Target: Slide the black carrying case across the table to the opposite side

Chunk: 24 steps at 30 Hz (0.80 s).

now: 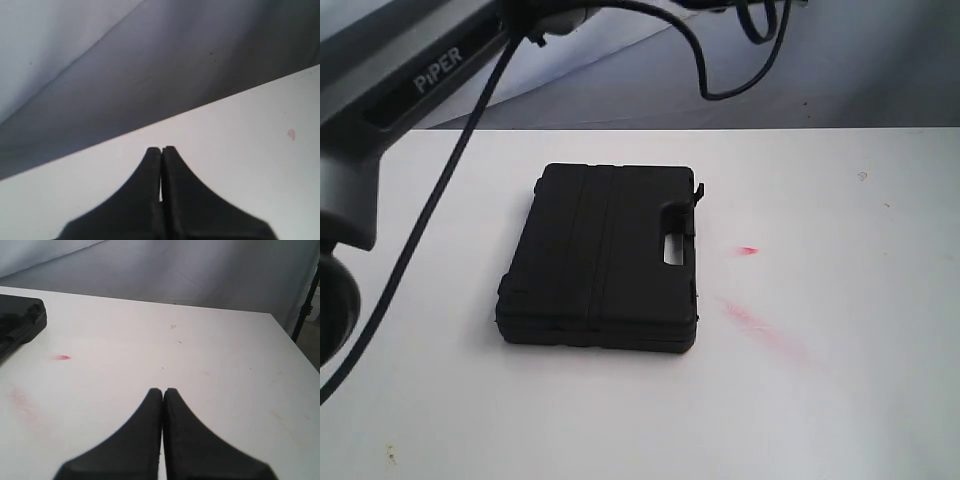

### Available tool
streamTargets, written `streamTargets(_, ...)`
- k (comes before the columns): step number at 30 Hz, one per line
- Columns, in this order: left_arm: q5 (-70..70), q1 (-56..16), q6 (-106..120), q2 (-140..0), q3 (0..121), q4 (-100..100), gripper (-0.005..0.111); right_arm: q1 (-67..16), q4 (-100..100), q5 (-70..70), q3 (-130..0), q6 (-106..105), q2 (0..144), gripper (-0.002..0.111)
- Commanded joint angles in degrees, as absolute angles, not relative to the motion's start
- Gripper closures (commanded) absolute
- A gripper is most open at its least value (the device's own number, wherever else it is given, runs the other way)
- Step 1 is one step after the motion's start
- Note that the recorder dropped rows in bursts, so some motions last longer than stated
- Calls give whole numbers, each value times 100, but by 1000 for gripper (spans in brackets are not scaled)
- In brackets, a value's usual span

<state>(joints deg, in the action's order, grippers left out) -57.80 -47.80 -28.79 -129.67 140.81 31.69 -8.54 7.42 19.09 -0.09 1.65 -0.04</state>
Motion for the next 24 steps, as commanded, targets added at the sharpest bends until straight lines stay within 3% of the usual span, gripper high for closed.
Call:
streamTargets(1, -5490, -4862, -2540, -12643, 14104, 3328, 107, -863, 725, 1890, 0, 174, 0, 108)
streamTargets(15, -5222, -4862, -2501, -12225, 13982, 3240, 107, -863, 725, 1890, 0, 174, 0, 108)
streamTargets(24, -3894, -5264, -2948, -11629, 12644, 4061, 107, -863, 725, 1890, 0, 174, 0, 108)
